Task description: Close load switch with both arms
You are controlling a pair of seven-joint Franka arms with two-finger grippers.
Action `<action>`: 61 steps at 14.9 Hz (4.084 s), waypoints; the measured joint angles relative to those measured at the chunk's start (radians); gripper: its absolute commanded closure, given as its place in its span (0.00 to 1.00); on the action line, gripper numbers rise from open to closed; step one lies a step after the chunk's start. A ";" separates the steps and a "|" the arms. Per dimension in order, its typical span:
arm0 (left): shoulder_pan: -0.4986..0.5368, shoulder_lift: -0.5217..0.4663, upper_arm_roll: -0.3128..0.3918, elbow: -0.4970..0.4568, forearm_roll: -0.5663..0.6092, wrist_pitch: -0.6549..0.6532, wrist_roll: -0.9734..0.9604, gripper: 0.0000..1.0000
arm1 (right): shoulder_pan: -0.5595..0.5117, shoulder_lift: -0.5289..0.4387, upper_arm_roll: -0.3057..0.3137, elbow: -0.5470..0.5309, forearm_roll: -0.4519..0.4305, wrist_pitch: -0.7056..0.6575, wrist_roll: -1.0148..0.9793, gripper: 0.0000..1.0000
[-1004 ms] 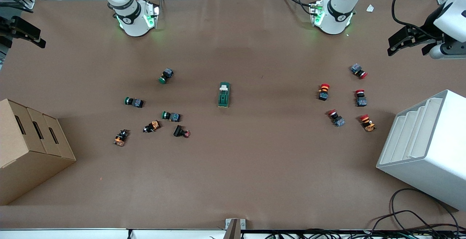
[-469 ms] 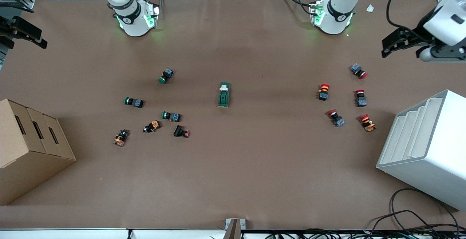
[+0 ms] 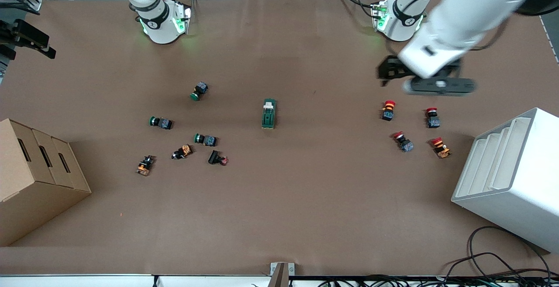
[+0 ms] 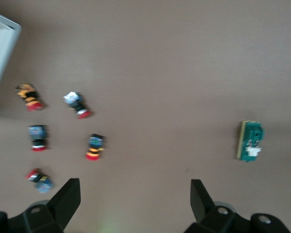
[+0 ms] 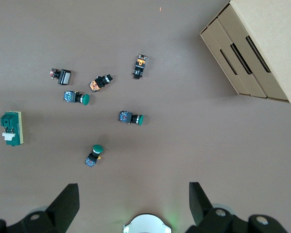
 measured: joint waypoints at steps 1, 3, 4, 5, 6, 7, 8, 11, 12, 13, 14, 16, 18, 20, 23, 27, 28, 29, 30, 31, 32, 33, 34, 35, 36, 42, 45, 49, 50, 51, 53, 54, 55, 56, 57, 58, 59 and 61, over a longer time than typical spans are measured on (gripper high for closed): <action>-0.038 0.010 -0.005 -0.019 0.017 0.036 -0.064 0.00 | 0.000 0.000 0.000 0.000 0.000 -0.001 -0.001 0.00; -0.120 0.024 -0.007 -0.077 0.035 0.128 -0.207 0.00 | 0.000 0.000 -0.001 0.000 -0.002 -0.005 -0.001 0.00; -0.162 0.032 -0.008 -0.106 0.049 0.171 -0.279 0.00 | 0.000 0.000 -0.001 0.000 -0.002 -0.006 -0.002 0.00; -0.205 0.043 -0.009 -0.130 0.077 0.206 -0.352 0.00 | 0.000 0.000 -0.001 0.000 -0.003 -0.006 -0.002 0.00; -0.250 0.057 -0.009 -0.147 0.114 0.230 -0.424 0.00 | 0.000 0.000 -0.001 0.000 -0.003 -0.007 -0.003 0.00; -0.295 0.077 -0.009 -0.156 0.152 0.248 -0.498 0.00 | 0.000 0.000 -0.001 0.000 -0.006 -0.007 -0.005 0.00; -0.336 0.100 -0.010 -0.160 0.182 0.266 -0.567 0.00 | 0.000 0.000 -0.001 0.000 -0.010 -0.007 -0.006 0.00; -0.442 0.171 -0.010 -0.164 0.270 0.317 -0.736 0.00 | 0.000 0.000 0.000 0.000 -0.013 -0.010 -0.008 0.00; -0.475 0.195 -0.010 -0.165 0.306 0.326 -0.789 0.00 | 0.000 0.000 0.000 -0.001 -0.013 -0.014 -0.009 0.00; -0.510 0.221 -0.010 -0.167 0.345 0.337 -0.855 0.00 | 0.000 0.000 0.000 -0.001 -0.013 -0.019 -0.009 0.00; -0.543 0.248 -0.010 -0.168 0.388 0.350 -0.925 0.01 | 0.000 0.000 0.001 -0.001 -0.013 -0.023 -0.009 0.00; -0.600 0.302 -0.011 -0.170 0.473 0.364 -1.022 0.01 | 0.000 -0.001 0.001 0.000 -0.014 -0.023 -0.009 0.00; -0.654 0.356 -0.011 -0.172 0.578 0.369 -1.125 0.04 | 0.000 -0.001 0.000 0.006 -0.013 -0.018 -0.008 0.00; -0.699 0.412 -0.011 -0.172 0.689 0.380 -1.228 0.05 | 0.000 0.001 0.000 0.009 -0.013 -0.016 -0.008 0.00; -0.760 0.491 -0.011 -0.172 0.832 0.407 -1.387 0.05 | 0.000 0.038 -0.001 0.007 -0.013 0.000 -0.008 0.00; -0.828 0.587 -0.011 -0.189 1.094 0.408 -1.627 0.05 | -0.001 0.140 -0.002 0.005 -0.014 0.083 -0.008 0.00; -0.837 0.602 -0.011 -0.204 1.166 0.408 -1.682 0.05 | -0.001 0.163 -0.002 0.005 -0.016 0.088 -0.008 0.00; -0.842 0.613 -0.011 -0.224 1.233 0.408 -1.733 0.05 | -0.002 0.183 -0.003 0.005 -0.017 0.088 -0.008 0.00; -0.844 0.622 -0.011 -0.243 1.294 0.408 -1.779 0.05 | -0.003 0.201 -0.004 0.005 -0.018 0.088 -0.008 0.00; -0.844 0.628 -0.011 -0.261 1.348 0.408 -1.822 0.05 | -0.004 0.215 -0.005 0.003 -0.018 0.086 -0.003 0.00; -0.844 0.630 -0.010 -0.276 1.396 0.408 -1.857 0.05 | -0.004 0.224 -0.005 0.000 -0.017 0.086 0.014 0.00; -0.844 0.631 -0.010 -0.291 1.441 0.408 -1.889 0.05 | -0.004 0.229 -0.004 -0.004 -0.011 0.086 0.056 0.00; -0.844 0.631 -0.010 -0.307 1.492 0.408 -1.921 0.04 | -0.001 0.232 0.000 -0.008 0.007 0.086 0.119 0.00; -0.843 0.631 -0.009 -0.320 1.539 0.407 -1.947 0.04 | 0.008 0.232 0.003 -0.014 0.039 0.087 0.191 0.00; -0.843 0.631 -0.007 -0.332 1.583 0.406 -1.971 0.04 | 0.021 0.232 0.008 -0.024 0.072 0.090 0.264 0.00; -0.840 0.673 0.007 -0.354 1.778 0.370 -2.070 0.04 | 0.195 0.234 0.029 -0.151 0.151 0.263 0.707 0.00; -0.839 0.682 0.018 -0.354 1.800 0.364 -2.072 0.04 | 0.341 0.236 0.034 -0.234 0.165 0.398 0.944 0.00; -0.838 0.700 0.023 -0.354 1.827 0.335 -2.086 0.01 | 0.488 0.244 0.036 -0.366 0.199 0.604 1.145 0.00; -0.838 0.710 0.023 -0.354 1.834 0.329 -2.101 0.01 | 0.519 0.252 0.036 -0.390 0.200 0.644 1.186 0.00; -0.839 0.718 0.023 -0.354 1.839 0.327 -2.108 0.01 | 0.550 0.267 0.036 -0.406 0.201 0.678 1.227 0.00; -0.839 0.728 0.022 -0.352 1.840 0.326 -2.115 0.00 | 0.615 0.310 0.036 -0.421 0.202 0.757 1.315 0.00; -0.840 0.731 0.022 -0.352 1.840 0.326 -2.115 0.00 | 0.651 0.337 0.037 -0.423 0.202 0.808 1.371 0.00; -0.840 0.733 0.022 -0.351 1.840 0.326 -2.115 0.00 | 0.686 0.367 0.037 -0.424 0.202 0.858 1.420 0.00; -0.841 0.734 0.022 -0.351 1.841 0.324 -2.115 0.00 | 0.718 0.397 0.037 -0.425 0.202 0.903 1.462 0.00; -0.841 0.734 0.022 -0.351 1.842 0.323 -2.115 0.00 | 0.745 0.425 0.037 -0.425 0.202 0.943 1.497 0.00; -0.841 0.735 0.022 -0.351 1.844 0.322 -2.115 0.00 | 0.766 0.453 0.036 -0.426 0.202 0.980 1.527 0.00; -0.842 0.735 0.022 -0.351 1.844 0.321 -2.115 0.00 | 0.783 0.477 0.036 -0.425 0.202 1.009 1.549 0.00; -0.842 0.737 0.022 -0.351 1.846 0.318 -2.115 0.00 | 0.800 0.512 0.036 -0.425 0.202 1.048 1.567 0.00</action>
